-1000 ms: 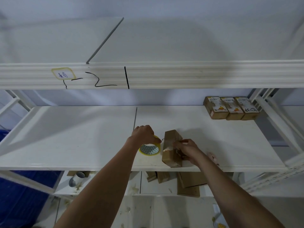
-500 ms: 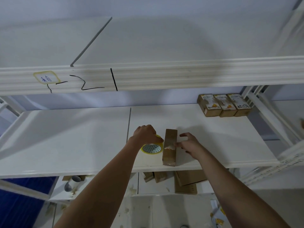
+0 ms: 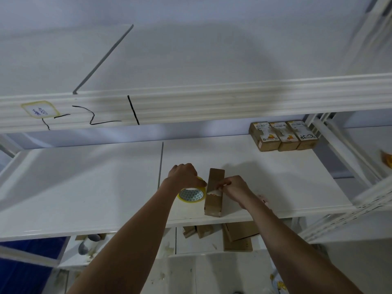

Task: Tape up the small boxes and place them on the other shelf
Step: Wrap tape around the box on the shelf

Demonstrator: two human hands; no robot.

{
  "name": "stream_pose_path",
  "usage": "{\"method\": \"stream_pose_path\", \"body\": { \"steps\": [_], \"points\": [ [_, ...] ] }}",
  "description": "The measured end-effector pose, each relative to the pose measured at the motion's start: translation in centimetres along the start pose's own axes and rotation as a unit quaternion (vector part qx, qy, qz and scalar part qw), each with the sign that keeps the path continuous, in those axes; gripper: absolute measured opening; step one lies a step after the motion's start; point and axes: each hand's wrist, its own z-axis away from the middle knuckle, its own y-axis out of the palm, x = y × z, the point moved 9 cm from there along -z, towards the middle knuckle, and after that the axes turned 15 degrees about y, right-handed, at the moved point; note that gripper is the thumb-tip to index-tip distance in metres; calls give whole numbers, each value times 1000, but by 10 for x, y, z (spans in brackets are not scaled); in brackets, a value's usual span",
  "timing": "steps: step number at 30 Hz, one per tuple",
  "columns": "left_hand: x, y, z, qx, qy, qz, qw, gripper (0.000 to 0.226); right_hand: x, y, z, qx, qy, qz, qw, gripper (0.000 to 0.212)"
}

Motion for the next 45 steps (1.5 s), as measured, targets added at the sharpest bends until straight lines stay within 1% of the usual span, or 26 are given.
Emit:
{"method": "stream_pose_path", "body": {
  "steps": [5,9,11,13,14,16,18,20,25,26,29,30,31,32,33,34,36,38,42,45],
  "points": [
    [-1,2,2,5,4,-1,1000,56,2,-2,12,35,30,-7,999,24],
    [-1,0,4,4,-2,5,1000,56,-3,5,14,62,66,-21,996,7],
    [-1,0,5,8,-3,4,1000,56,-5,7,14,69,73,-39,994,8],
    [-5,0,6,10,7,-7,1000,55,-6,10,14,75,75,-40,994,16],
    [-6,0,5,10,7,-6,1000,55,-5,11,13,73,73,-28,994,24],
    [-5,1,4,6,-1,8,1000,56,-3,10,11,41,65,-5,997,36],
    [-2,1,2,5,-9,20,1000,56,3,9,8,3,54,17,998,30],
    [-1,2,2,13,-9,20,1000,55,6,10,5,-13,65,33,997,26],
    [0,3,2,15,-11,24,1000,57,4,10,3,-14,126,24,992,47],
    [2,4,2,15,-15,30,999,57,1,13,1,-7,146,20,989,57],
    [5,6,1,17,-12,38,999,59,-20,22,-23,41,195,1,980,98],
    [6,8,0,20,-13,43,999,61,-23,23,-29,47,202,-10,978,99],
    [8,9,0,23,-15,47,999,62,-17,21,-23,46,198,-16,979,90],
    [10,10,-2,27,-19,51,998,62,-12,19,-19,46,196,-4,980,75],
    [11,11,-3,32,-22,55,998,60,-11,22,-15,62,213,19,975,61],
    [11,12,-4,36,-26,62,997,58,-13,27,-9,90,240,51,965,53],
    [14,12,-6,43,-33,73,996,62,-12,34,-5,125,270,96,950,49],
    [16,12,-6,46,-38,77,995,70,-8,35,-5,136,271,117,946,50],
    [16,15,-9,57,-24,73,995,62,-9,37,-7,143,268,122,945,46],
    [19,17,-11,65,-20,76,995,67,-7,37,-7,147,256,140,945,46]
  ]
}}
